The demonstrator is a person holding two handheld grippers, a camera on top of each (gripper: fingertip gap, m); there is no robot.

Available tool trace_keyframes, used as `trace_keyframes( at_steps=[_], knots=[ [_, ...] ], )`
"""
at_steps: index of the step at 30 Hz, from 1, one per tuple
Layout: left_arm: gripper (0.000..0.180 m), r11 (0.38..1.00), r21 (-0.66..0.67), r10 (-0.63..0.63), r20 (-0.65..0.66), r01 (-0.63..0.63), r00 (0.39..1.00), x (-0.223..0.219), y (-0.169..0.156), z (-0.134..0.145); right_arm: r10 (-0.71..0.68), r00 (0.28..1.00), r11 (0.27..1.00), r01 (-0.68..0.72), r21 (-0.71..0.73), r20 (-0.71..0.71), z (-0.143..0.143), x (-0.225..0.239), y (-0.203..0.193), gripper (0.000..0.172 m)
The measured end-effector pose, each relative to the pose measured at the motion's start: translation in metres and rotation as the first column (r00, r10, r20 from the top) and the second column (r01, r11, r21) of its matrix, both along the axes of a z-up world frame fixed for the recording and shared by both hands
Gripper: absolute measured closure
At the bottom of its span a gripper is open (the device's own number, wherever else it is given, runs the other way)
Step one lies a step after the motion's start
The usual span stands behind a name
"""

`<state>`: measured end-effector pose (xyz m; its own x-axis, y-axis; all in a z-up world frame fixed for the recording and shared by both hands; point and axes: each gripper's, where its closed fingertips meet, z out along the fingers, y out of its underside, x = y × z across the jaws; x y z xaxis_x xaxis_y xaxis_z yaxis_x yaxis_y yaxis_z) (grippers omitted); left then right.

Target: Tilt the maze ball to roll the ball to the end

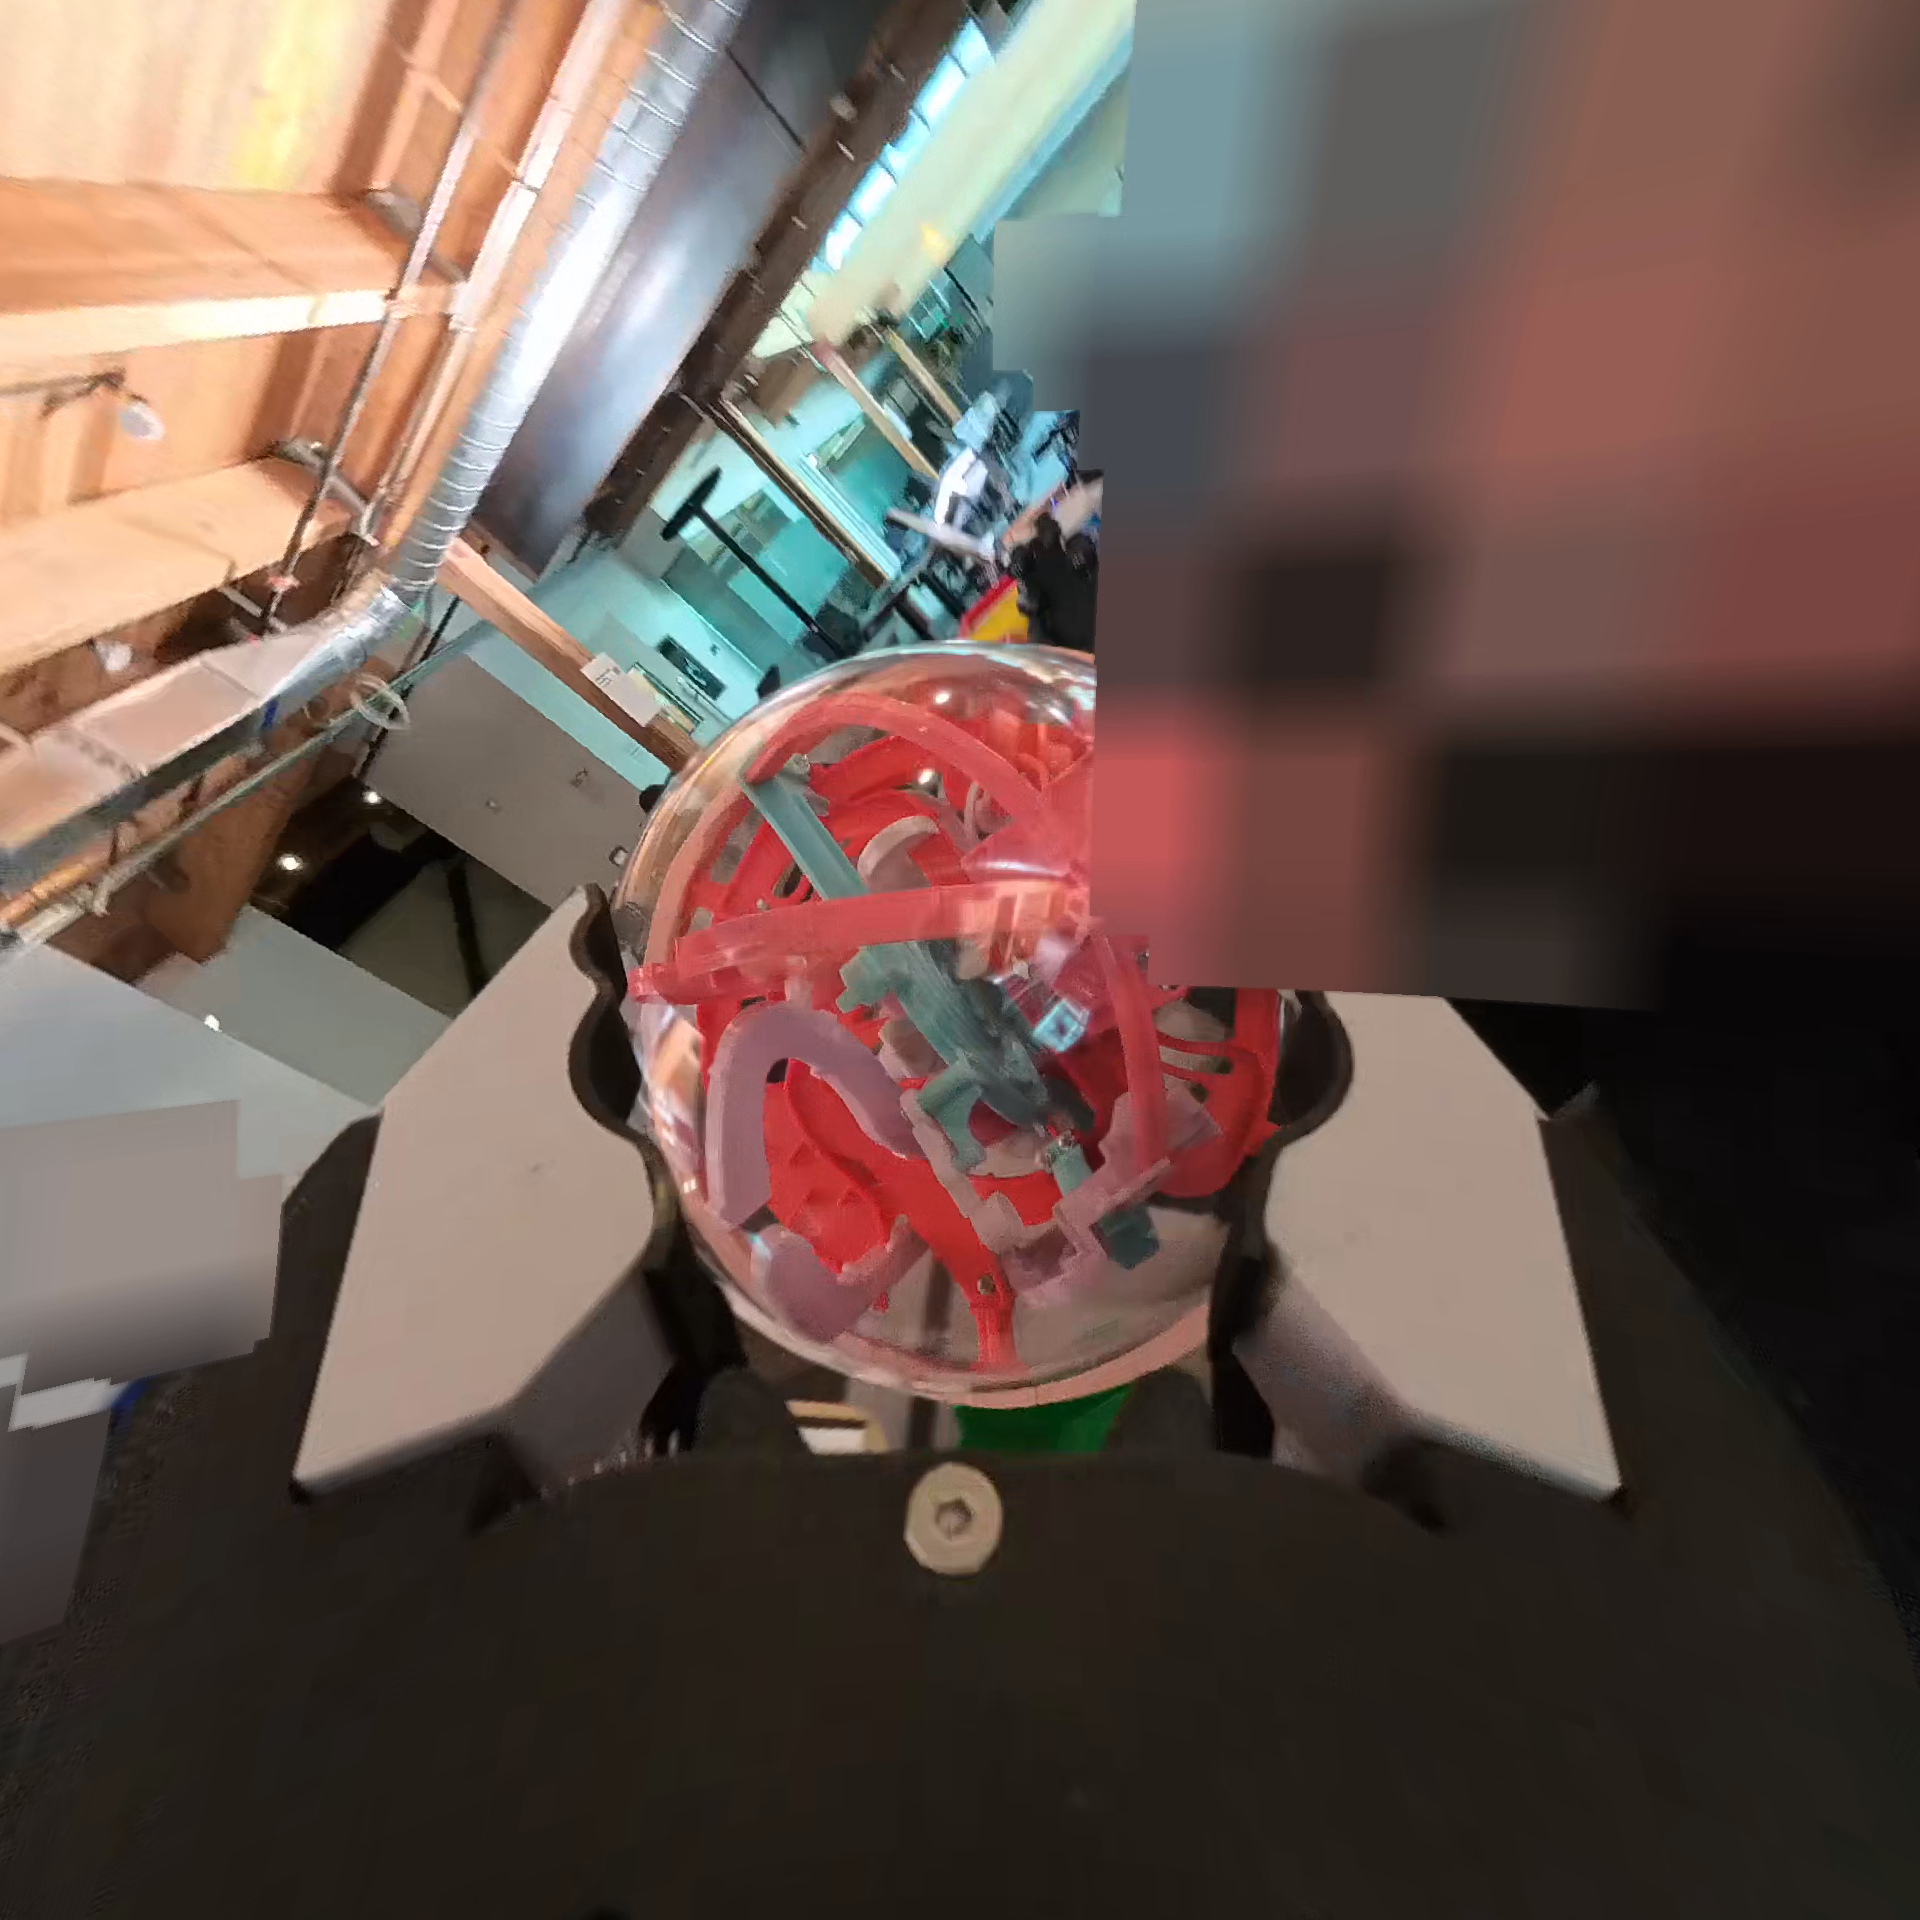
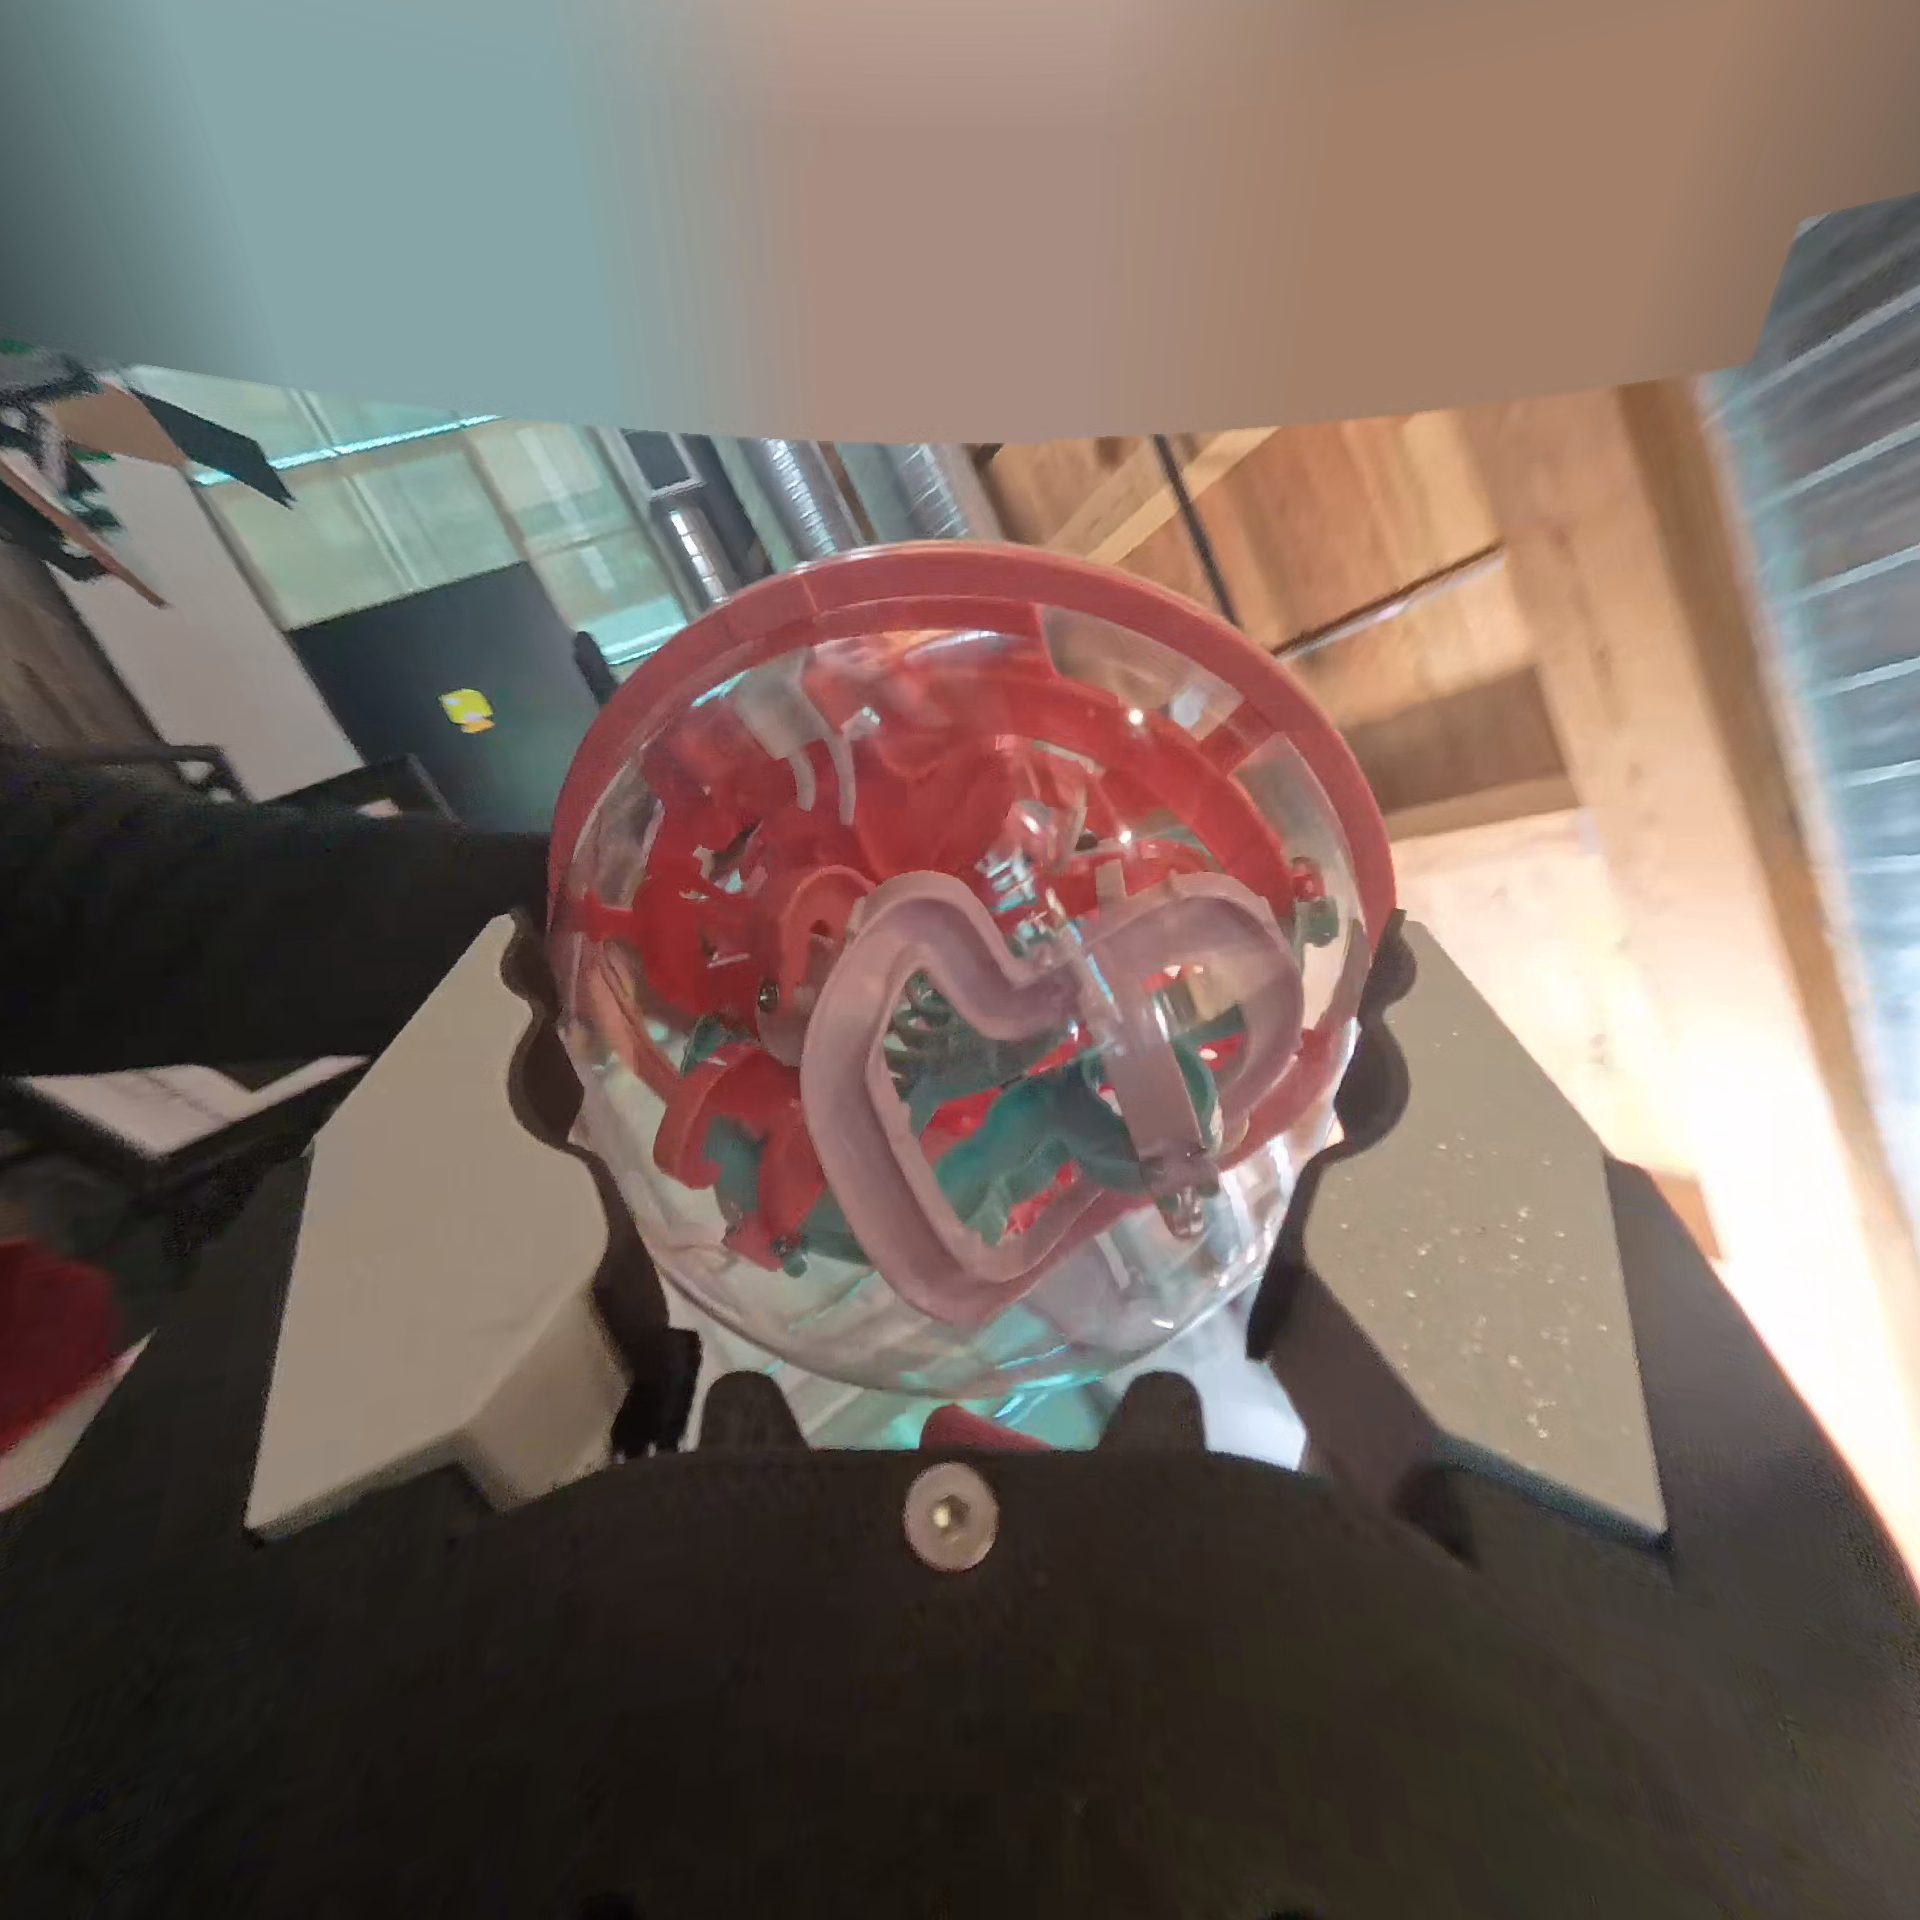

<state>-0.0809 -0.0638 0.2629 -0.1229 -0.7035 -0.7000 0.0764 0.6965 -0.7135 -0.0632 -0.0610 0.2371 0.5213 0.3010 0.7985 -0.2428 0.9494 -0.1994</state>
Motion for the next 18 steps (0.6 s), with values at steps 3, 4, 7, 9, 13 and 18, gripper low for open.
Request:
trace_keyframes(
  at_steps=[3,4,7,9,13,18],
  knots=[
    [0.055,0.977,0.21,0.062,-0.088,-0.042,0.994,0.015,-0.034,0.007,-0.079,0.995,0.99,0.086,0.109,-0.066,0.006,0.01,-0.022,0.024],
    [0.055,0.965,0.258,0.085,-0.117,-0.053,0.99,0.019,-0.044,0.008,-0.101,0.991,0.985,0.112,0.135,-0.082,0.008,0.013,-0.031,0.024],
    [0.055,0.943,0.329,0.097,-0.126,-0.051,0.987,0.027,-0.066,0.014,-0.125,0.986,0.975,0.143,0.172,-0.115,0.015,0.019,-0.047,0.024],
    [0.055,0.934,0.353,0.105,-0.126,-0.055,0.986,0.027,-0.068,0.017,-0.149,0.982,0.971,0.168,0.171,-0.12,0.018,0.018,-0.047,0.024],
    [0.055,0.92,0.391,0.047,-0.097,-0.006,0.994,0.03,-0.089,0.015,-0.167,0.978,0.959,0.191,0.208,-0.128,0.018,0.019,-0.065,0.024],
    [0.056,0.931,0.344,0.162,-0.085,-0.124,0.983,0.037,-0.059,0.034,-0.214,0.972,0.976,0.217,0.013,-0.101,0.036,0.016,-0.025,0.024]
  ],
)
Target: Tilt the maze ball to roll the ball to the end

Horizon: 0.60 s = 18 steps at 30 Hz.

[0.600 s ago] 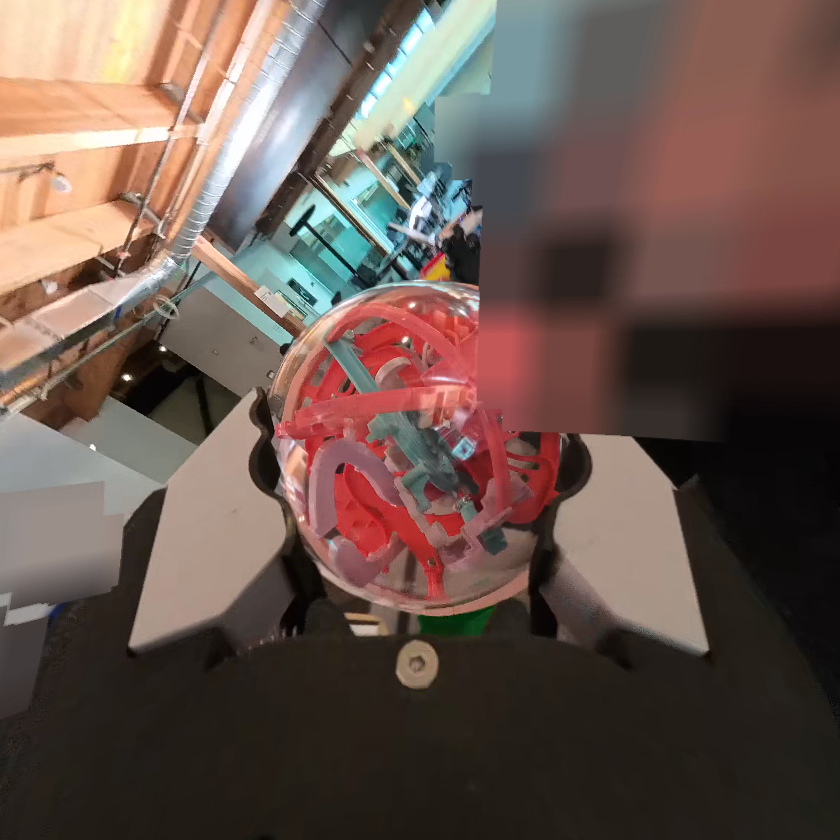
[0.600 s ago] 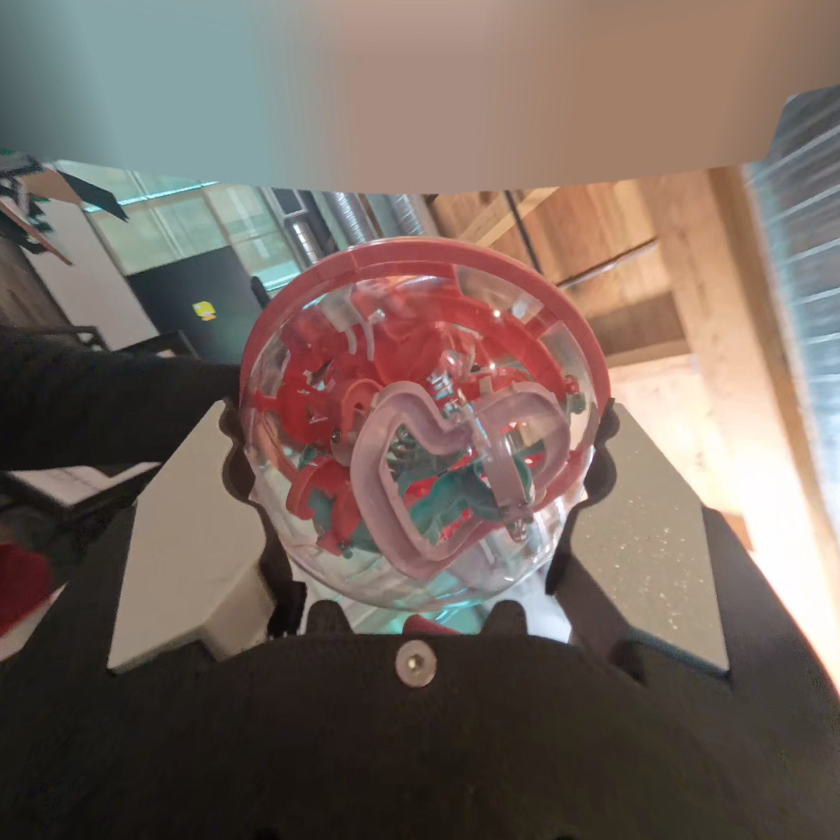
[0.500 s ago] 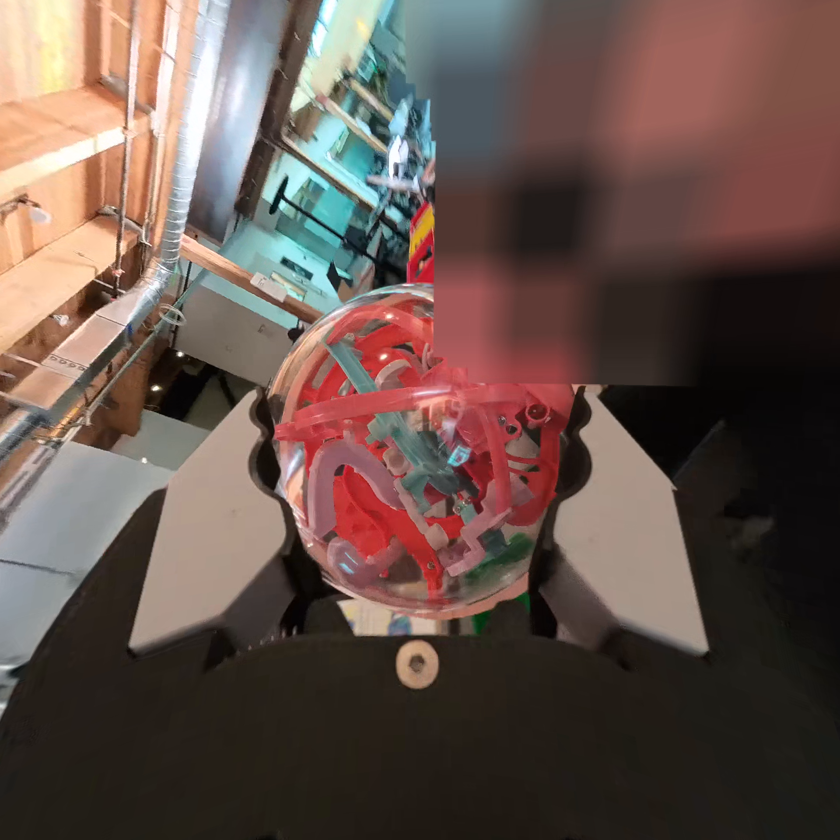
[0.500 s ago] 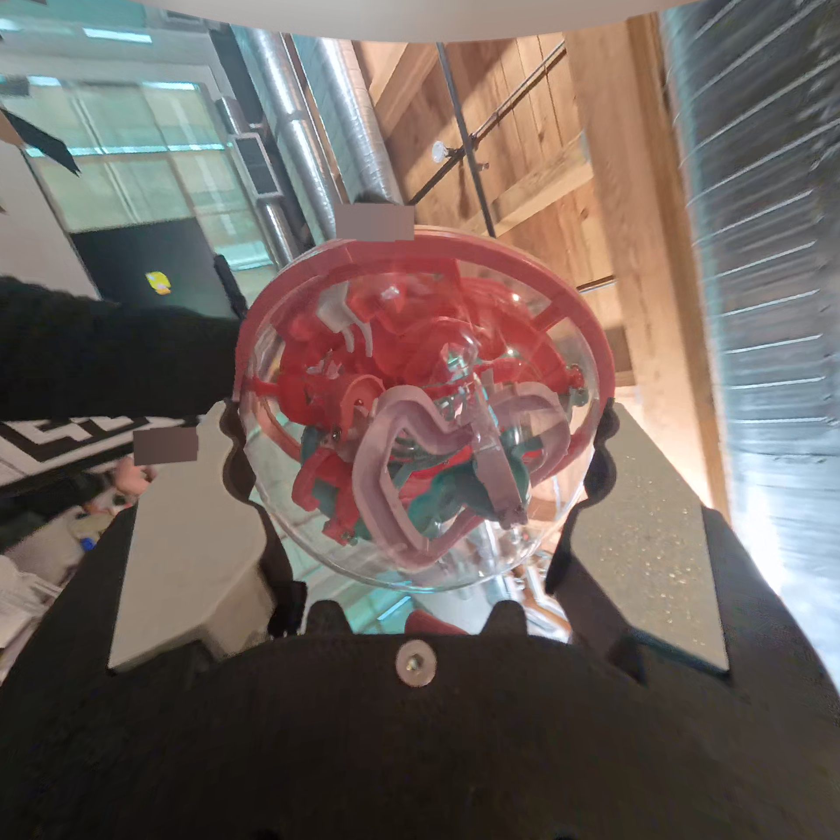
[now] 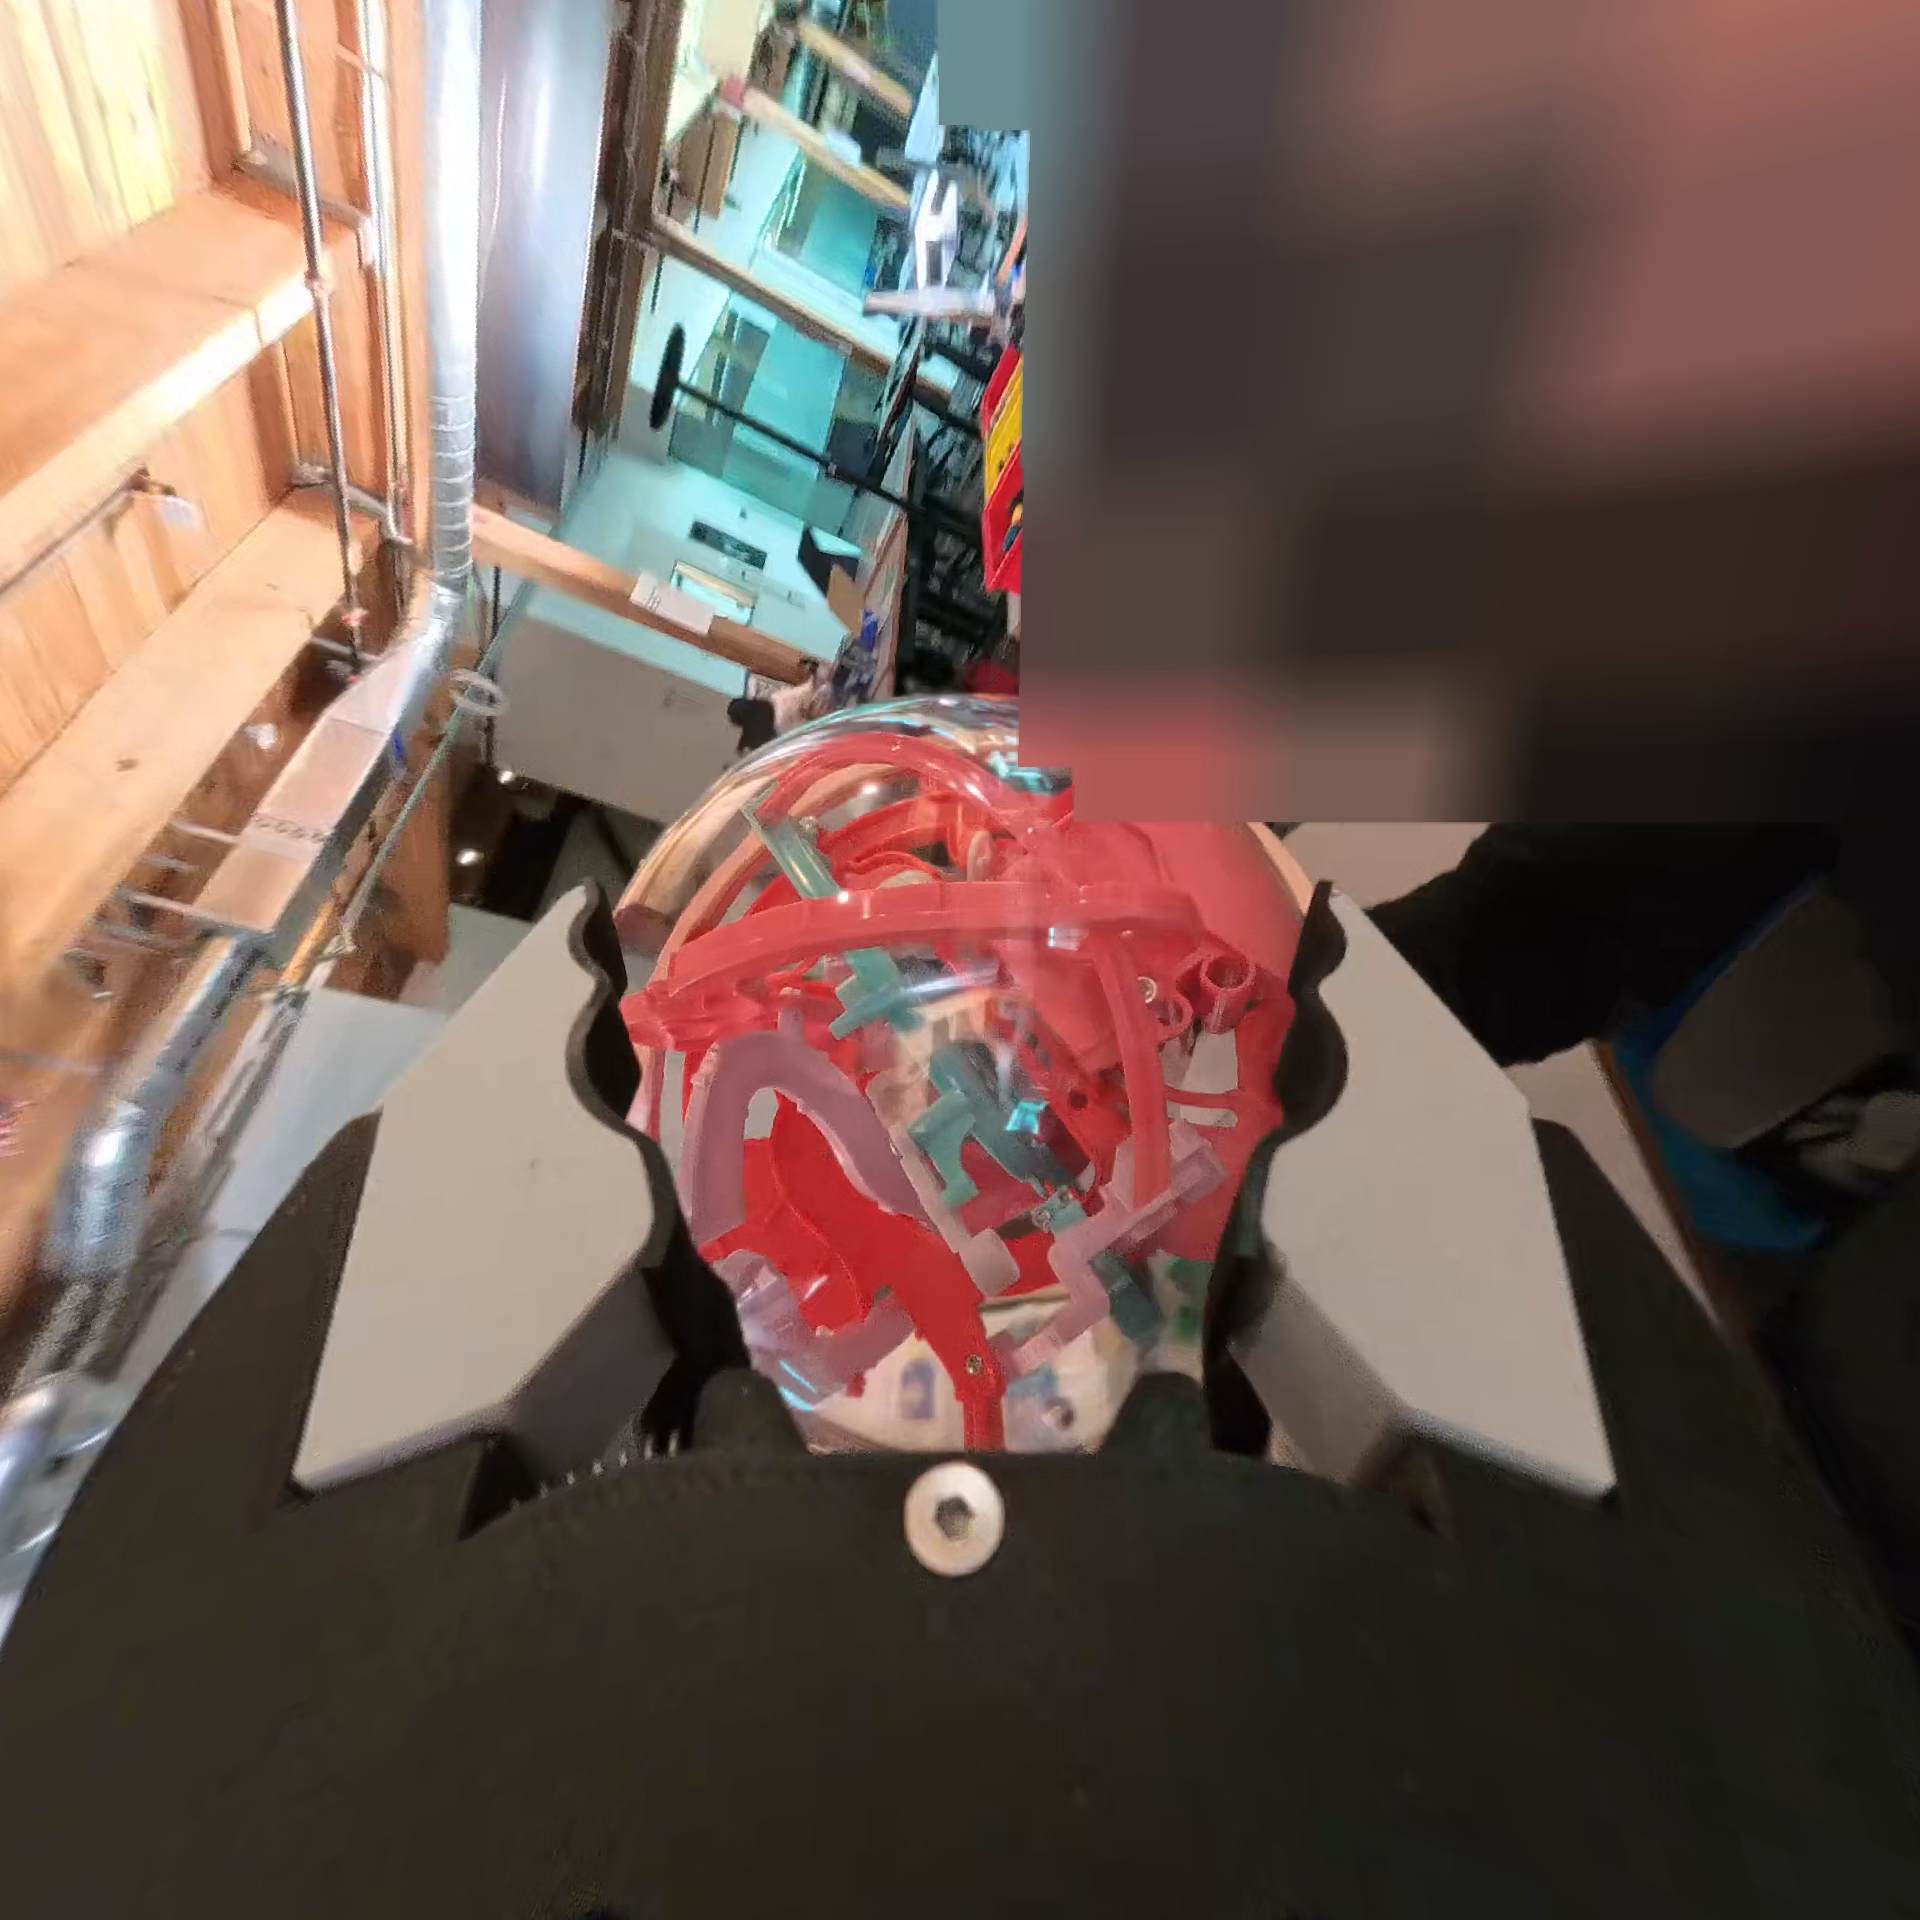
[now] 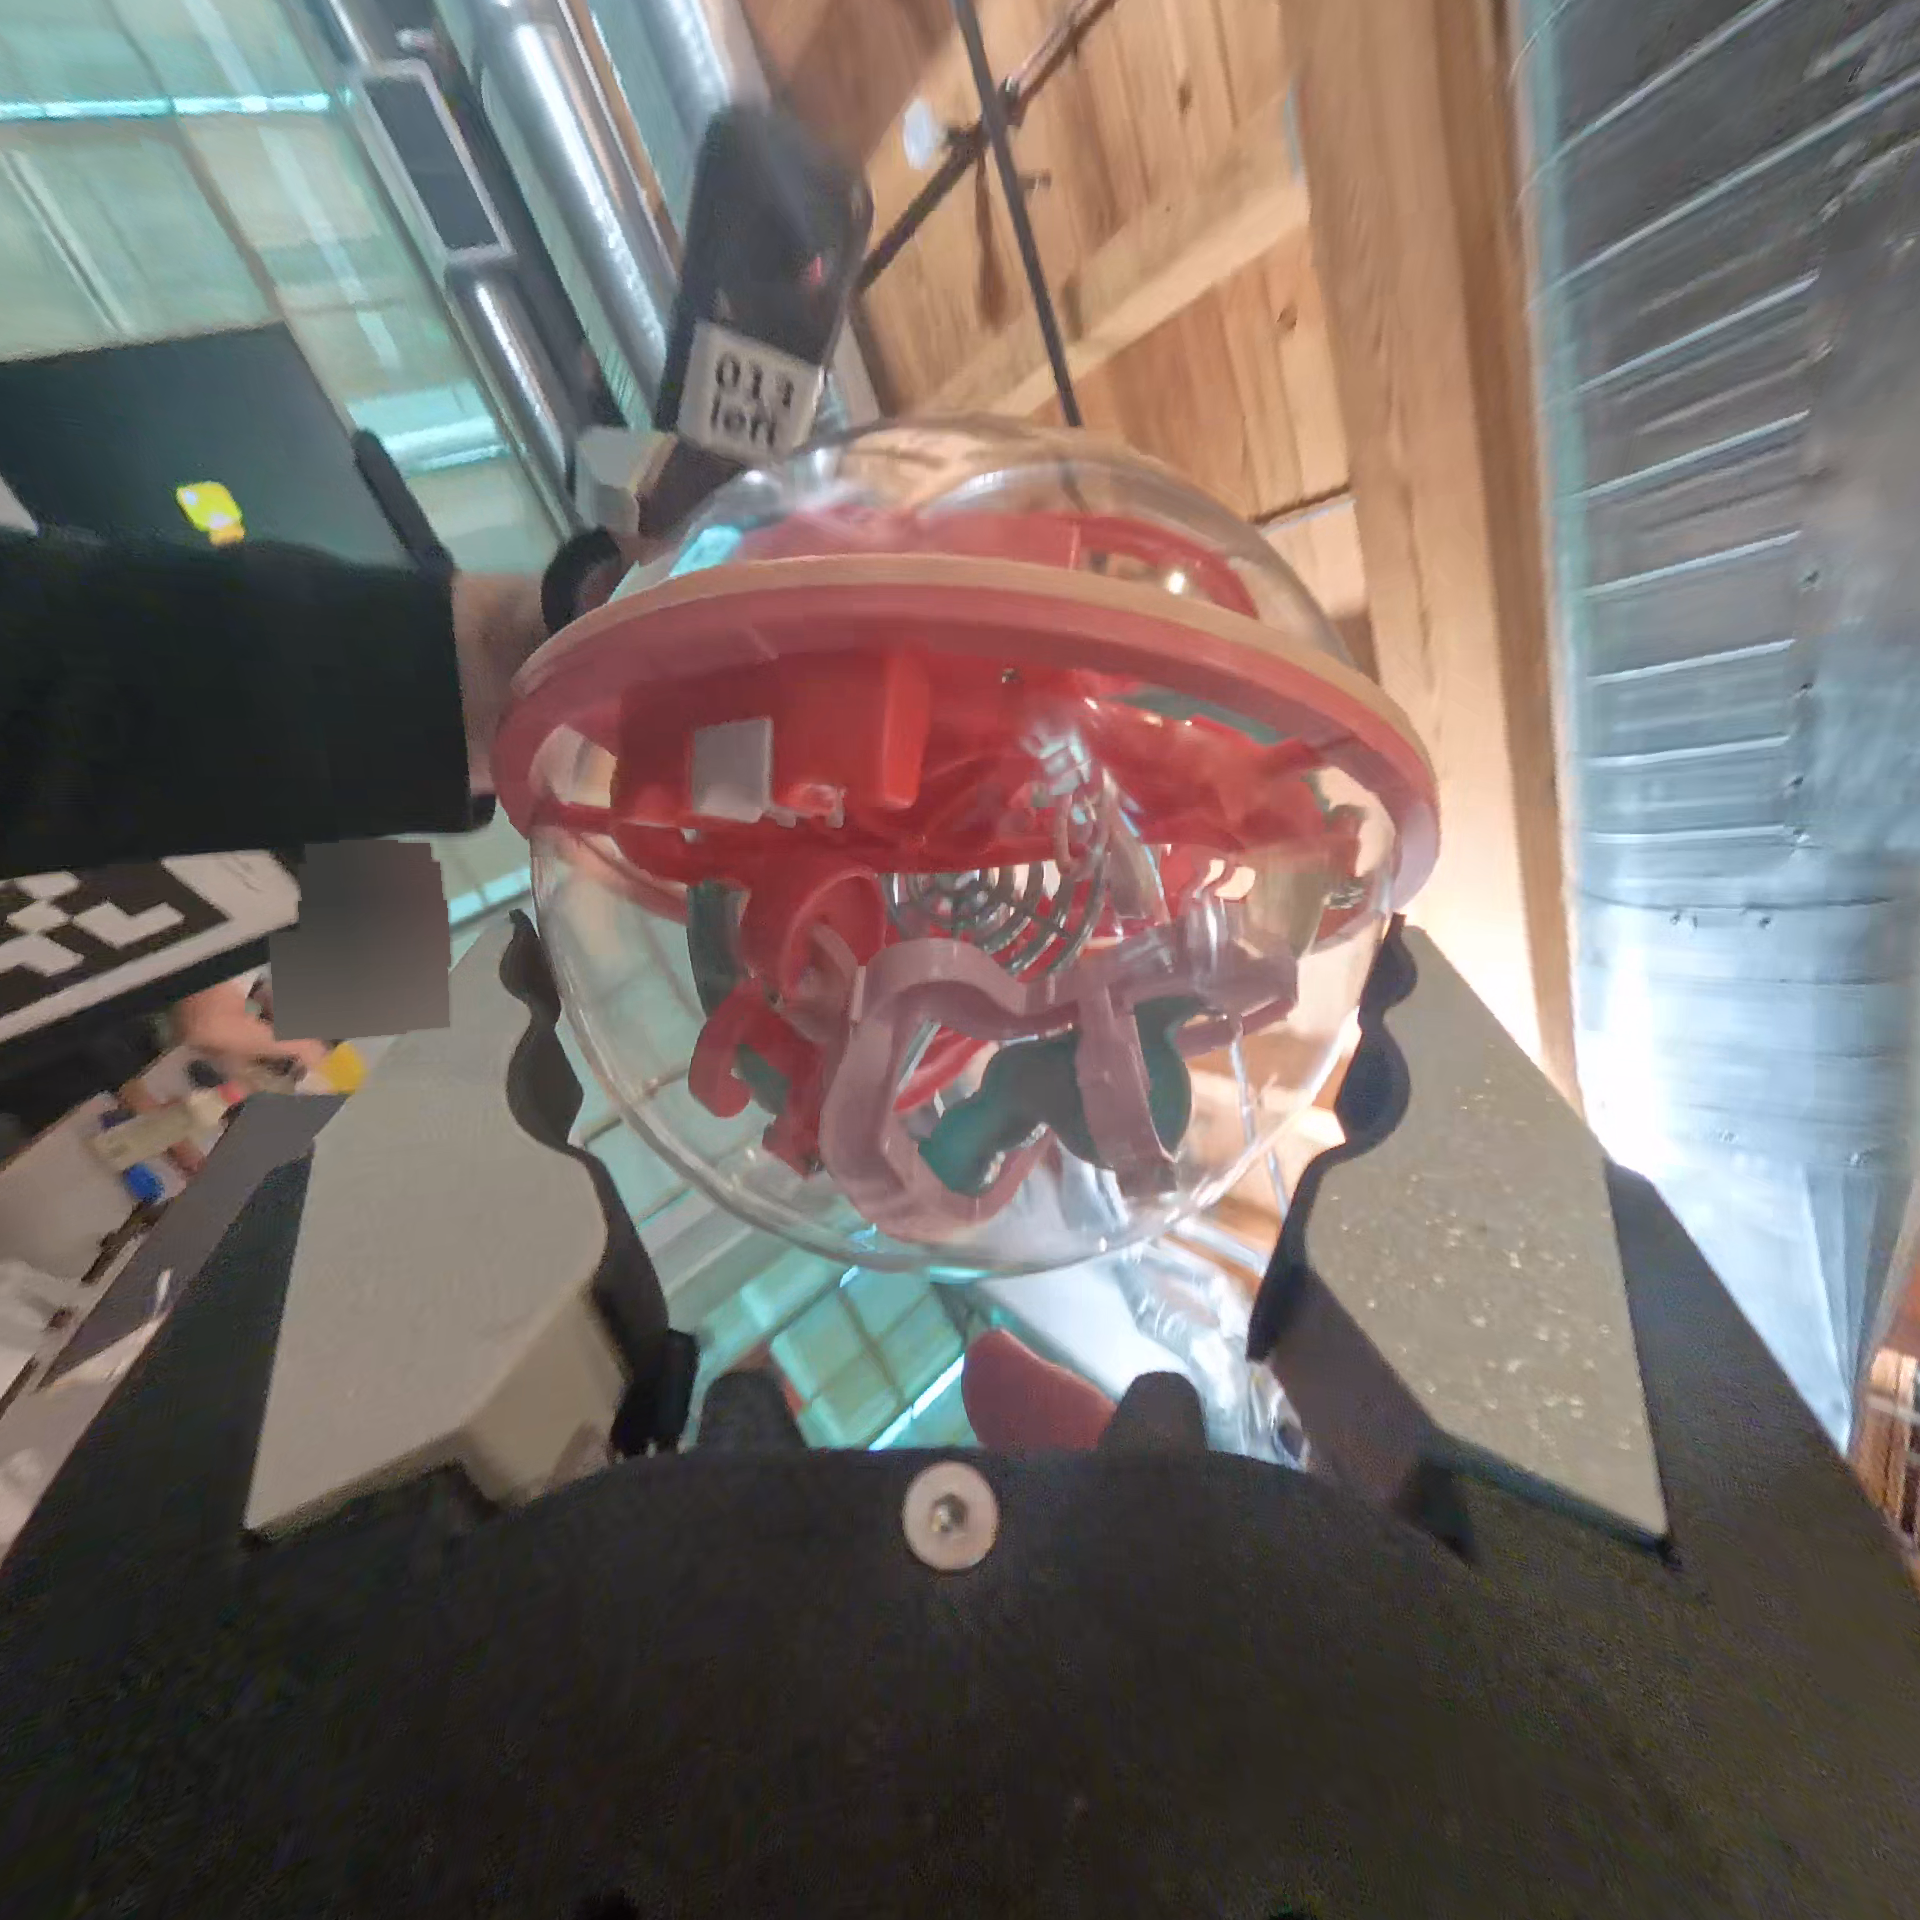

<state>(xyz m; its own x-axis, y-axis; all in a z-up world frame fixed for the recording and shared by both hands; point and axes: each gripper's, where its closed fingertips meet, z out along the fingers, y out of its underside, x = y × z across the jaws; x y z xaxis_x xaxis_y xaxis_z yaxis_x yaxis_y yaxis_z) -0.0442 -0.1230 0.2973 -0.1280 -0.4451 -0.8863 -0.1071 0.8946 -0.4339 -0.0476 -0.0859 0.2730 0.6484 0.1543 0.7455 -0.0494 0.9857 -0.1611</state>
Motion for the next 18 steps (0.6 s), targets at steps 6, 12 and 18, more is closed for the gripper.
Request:
trace_keyframes(
  at_steps=[6,12,18],
  knots=[
    [0.055,0.975,-0.201,-0.086,0.074,0.1,0.993,0.001,0.025,0.0,0.066,0.998,0.994,-0.068,-0.084,-0.017,-0.001,0.003,0.012,0.021],
    [0.056,0.952,-0.201,-0.197,0.173,0.231,0.965,-0.012,0.044,-0.01,-0.025,0.998,0.998,0.028,-0.063,0.058,-0.012,-0.006,0.029,0.021],
    [0.056,0.978,-0.112,-0.164,0.111,0.176,0.98,-0.008,0.045,-0.013,-0.097,0.994,0.995,0.098,-0.016,0.039,-0.013,-0.001,0.033,0.021]
  ],
)
